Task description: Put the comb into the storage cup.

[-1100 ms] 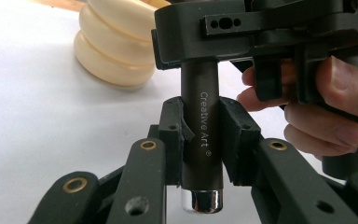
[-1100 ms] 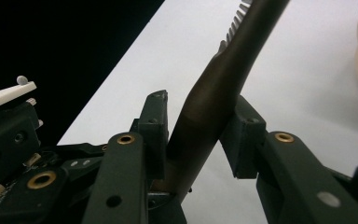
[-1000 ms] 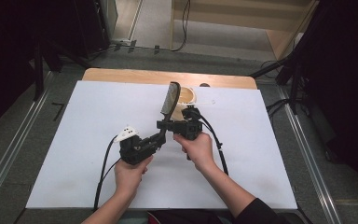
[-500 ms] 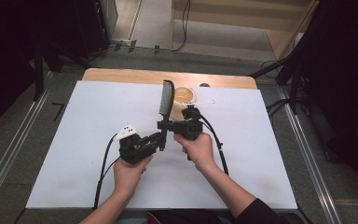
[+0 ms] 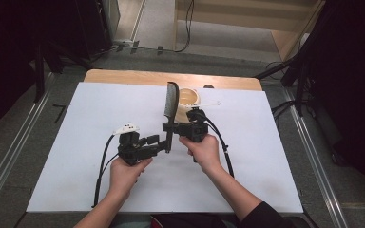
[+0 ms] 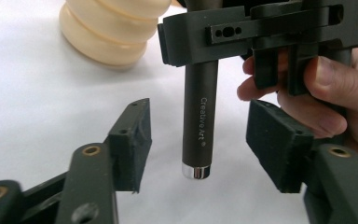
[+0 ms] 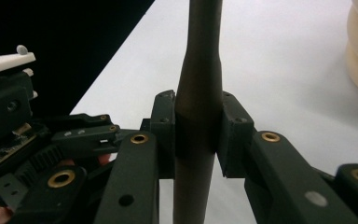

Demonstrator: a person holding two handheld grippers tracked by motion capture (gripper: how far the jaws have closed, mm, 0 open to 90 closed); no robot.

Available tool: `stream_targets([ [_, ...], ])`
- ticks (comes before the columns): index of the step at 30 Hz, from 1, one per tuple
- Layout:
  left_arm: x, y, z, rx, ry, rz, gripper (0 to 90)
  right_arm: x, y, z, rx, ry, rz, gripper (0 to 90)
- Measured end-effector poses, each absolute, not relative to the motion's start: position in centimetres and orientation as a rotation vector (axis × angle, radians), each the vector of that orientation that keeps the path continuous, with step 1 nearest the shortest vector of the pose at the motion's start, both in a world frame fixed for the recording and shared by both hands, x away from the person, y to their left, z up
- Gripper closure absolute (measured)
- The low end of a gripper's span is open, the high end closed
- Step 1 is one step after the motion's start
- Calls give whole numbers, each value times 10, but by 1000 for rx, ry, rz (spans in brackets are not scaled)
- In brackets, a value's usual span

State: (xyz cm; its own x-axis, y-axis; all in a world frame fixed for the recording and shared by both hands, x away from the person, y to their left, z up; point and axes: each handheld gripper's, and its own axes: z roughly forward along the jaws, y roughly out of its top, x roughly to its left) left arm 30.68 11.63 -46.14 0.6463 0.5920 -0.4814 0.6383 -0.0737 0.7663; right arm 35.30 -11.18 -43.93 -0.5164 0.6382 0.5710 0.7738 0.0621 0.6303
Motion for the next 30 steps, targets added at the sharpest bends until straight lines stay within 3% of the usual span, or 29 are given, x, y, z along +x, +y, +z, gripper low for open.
stream_targets([
  [30, 312, 134, -466, 2065, 934, -146, 300, 353, -122, -437, -1463, -2217, -1474, 698],
])
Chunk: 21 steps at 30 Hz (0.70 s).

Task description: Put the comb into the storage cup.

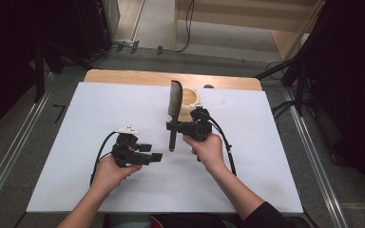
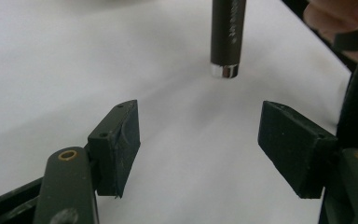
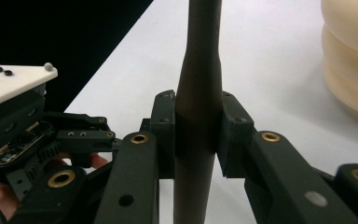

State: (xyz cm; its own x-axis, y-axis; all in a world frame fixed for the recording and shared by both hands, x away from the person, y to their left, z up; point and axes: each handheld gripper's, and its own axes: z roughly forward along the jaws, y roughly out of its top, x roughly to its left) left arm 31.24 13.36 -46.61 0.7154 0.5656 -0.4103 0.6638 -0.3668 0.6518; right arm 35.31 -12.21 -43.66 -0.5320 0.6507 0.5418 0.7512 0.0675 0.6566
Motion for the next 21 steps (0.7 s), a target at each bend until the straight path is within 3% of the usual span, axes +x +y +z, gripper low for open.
stream_targets([
  [21, 307, 153, -471, 2155, 927, -110, 287, 353, -127, -434, -1460, -2234, -1488, 699],
])
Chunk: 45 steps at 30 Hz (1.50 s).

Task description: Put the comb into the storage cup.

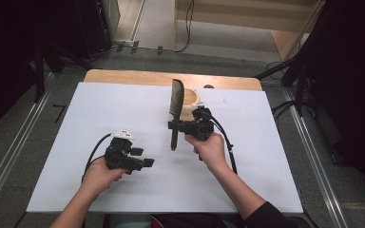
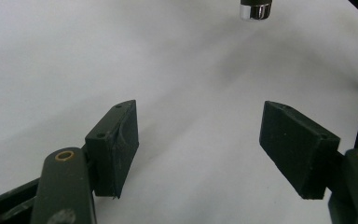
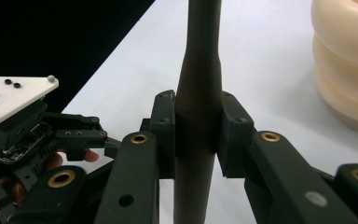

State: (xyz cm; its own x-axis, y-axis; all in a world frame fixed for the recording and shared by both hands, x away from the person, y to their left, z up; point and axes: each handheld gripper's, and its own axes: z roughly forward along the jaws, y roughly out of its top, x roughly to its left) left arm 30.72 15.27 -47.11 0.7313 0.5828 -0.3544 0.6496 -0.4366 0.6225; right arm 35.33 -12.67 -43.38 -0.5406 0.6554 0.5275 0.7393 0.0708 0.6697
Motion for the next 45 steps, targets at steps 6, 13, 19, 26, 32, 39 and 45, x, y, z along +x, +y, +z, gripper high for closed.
stream_targets([
  [6, 306, 158, -471, 2167, 928, -102, 287, 354, -129, -432, -1461, -2238, -1500, 699],
  [13, 304, 163, -471, 2172, 931, -94, 287, 354, -133, -430, -1464, -2246, -1518, 699],
  [19, 302, 167, -470, 2167, 937, -86, 287, 354, -137, -426, -1469, -2257, -1540, 699],
  [26, 301, 171, -470, 2175, 944, -80, 287, 356, -144, -422, -1487, -2248, -1568, 699],
  [32, 301, 174, -470, 2172, 954, -75, 287, 358, -150, -419, -1501, -2242, -1579, 699],
  [39, 300, 178, -470, 2166, 971, -67, 287, 361, -156, -416, -1515, -2244, -1589, 699],
  [45, 298, 180, -470, 2159, 982, -62, 287, 363, -159, -413, -1526, -2250, -1598, 699],
])
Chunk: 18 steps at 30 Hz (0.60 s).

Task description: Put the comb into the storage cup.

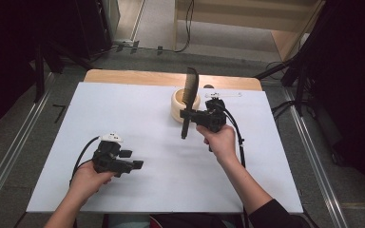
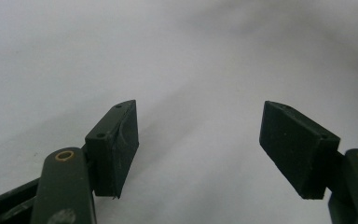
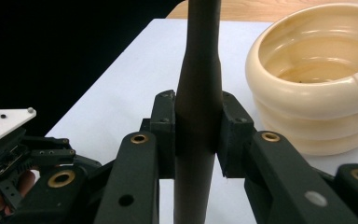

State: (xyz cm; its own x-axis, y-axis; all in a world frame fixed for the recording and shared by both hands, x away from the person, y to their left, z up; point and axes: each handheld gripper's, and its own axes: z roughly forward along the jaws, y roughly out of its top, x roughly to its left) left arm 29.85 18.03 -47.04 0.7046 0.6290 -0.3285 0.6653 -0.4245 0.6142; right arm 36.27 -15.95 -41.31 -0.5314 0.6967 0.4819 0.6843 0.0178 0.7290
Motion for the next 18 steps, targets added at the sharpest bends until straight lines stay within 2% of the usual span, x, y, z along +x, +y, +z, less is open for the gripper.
stream_targets([
  [18, 297, 187, -471, 2147, 1003, -60, 287, 383, -163, -405, 1523, 2199, 1594, 699],
])
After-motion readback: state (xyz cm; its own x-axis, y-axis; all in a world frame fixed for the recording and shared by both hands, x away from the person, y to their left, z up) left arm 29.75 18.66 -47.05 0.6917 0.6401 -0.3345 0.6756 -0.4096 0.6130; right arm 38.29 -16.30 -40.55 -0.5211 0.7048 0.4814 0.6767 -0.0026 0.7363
